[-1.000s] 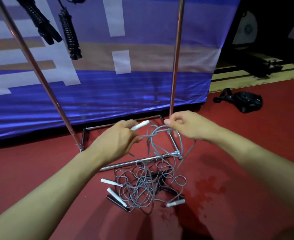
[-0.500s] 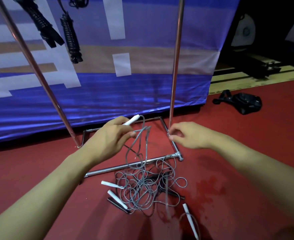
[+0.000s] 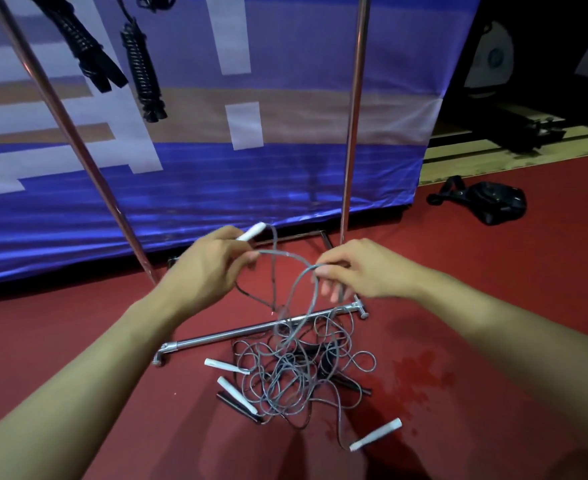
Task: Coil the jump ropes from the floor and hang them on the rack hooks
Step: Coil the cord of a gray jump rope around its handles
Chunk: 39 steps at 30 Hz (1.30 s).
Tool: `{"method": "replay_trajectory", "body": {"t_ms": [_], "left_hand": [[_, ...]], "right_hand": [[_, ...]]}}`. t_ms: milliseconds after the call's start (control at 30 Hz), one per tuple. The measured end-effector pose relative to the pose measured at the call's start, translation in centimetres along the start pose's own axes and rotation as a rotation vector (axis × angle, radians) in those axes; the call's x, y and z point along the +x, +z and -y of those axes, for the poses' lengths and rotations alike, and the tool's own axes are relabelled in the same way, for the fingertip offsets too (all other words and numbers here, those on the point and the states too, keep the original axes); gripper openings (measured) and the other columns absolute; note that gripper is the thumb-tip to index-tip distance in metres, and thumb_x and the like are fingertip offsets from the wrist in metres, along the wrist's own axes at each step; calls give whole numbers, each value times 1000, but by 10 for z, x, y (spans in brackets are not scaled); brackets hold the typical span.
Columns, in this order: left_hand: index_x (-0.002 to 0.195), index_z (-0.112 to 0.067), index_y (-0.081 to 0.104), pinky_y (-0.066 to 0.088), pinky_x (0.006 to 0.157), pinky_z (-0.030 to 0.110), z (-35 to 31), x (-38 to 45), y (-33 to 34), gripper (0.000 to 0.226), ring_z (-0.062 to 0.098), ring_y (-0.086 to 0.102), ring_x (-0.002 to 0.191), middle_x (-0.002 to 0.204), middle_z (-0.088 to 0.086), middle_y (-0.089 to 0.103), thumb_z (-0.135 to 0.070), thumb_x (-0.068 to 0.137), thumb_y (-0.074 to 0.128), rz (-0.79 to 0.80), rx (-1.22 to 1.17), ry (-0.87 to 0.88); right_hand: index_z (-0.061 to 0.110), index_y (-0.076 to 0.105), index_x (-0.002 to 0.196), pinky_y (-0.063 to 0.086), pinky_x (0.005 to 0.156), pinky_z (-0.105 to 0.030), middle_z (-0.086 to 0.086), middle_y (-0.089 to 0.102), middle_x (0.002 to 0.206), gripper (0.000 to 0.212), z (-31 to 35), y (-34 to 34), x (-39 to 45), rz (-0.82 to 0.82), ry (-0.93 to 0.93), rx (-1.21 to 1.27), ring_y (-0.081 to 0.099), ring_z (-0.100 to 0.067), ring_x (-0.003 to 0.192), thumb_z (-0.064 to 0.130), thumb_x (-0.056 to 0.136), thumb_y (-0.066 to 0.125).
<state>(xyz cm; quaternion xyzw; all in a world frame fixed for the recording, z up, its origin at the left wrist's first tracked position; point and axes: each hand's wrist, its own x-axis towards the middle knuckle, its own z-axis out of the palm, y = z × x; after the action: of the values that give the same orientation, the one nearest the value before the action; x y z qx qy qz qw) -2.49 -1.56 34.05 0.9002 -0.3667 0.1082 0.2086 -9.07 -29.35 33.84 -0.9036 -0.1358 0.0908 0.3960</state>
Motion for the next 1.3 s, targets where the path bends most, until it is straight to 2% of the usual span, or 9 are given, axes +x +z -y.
{"method": "replay_trajectory", "body": {"t_ms": [300,433,533,633,733,800,933,1100,1300], "left_hand": [[96,-8,78,33,76,16,23,-13,-21,18,20,59,85,96,-2,59,-17,101,63,-51,-2,-122],[98,-11,77,33,82,2,1,-5,-21,27,7,54,86,100,-8,57,-30,104,58,-46,-63,-40],[100,-15,77,37,81,11,-18,2,-21,32,5,54,87,104,-12,56,-36,102,53,-43,-81,33],[98,-15,76,42,79,25,-24,8,-22,34,15,60,89,106,-11,57,-38,102,51,-54,-21,59],[94,-13,76,51,73,39,-9,6,-26,34,24,63,85,104,-6,59,-39,104,55,-95,40,-11],[92,-11,76,53,71,43,6,1,-28,30,28,64,84,104,-2,60,-34,103,60,-93,91,-72],[102,-13,80,54,81,45,22,-8,-27,28,38,65,91,109,9,61,-36,100,63,40,144,-195],[130,-25,70,44,108,35,-14,-7,-16,58,24,60,115,125,3,56,-62,88,55,170,-55,-116],[88,-19,79,49,89,36,-38,8,6,40,24,62,92,104,-2,55,-48,95,53,119,-86,31]], "right_hand": [[26,75,74,42,61,-13,11,71,65,65,-21,-36,-11,227,302,-443,64,0,59,72,98,35],[15,72,107,50,82,-24,-1,75,101,47,-22,-24,0,333,333,-741,68,-19,92,57,100,52],[22,60,132,42,91,-17,11,66,126,41,-6,-9,7,56,78,-301,66,-9,112,46,99,62],[27,69,99,46,86,-13,28,71,89,15,15,6,14,62,15,-50,64,11,85,33,105,56],[15,54,93,53,85,-32,1,75,89,21,15,14,12,230,114,247,70,-11,94,21,109,41],[13,44,94,49,68,-24,-10,68,78,21,11,12,8,226,128,349,72,-22,81,20,111,34],[11,53,93,48,59,-23,3,49,62,28,3,-3,4,96,87,162,53,-12,56,27,111,40],[23,54,91,46,57,-16,3,67,71,18,23,-2,7,16,-102,-184,63,-8,55,26,107,46],[23,58,84,55,62,-24,3,69,68,29,43,2,12,-28,-133,-274,67,-8,56,35,108,46]]}}
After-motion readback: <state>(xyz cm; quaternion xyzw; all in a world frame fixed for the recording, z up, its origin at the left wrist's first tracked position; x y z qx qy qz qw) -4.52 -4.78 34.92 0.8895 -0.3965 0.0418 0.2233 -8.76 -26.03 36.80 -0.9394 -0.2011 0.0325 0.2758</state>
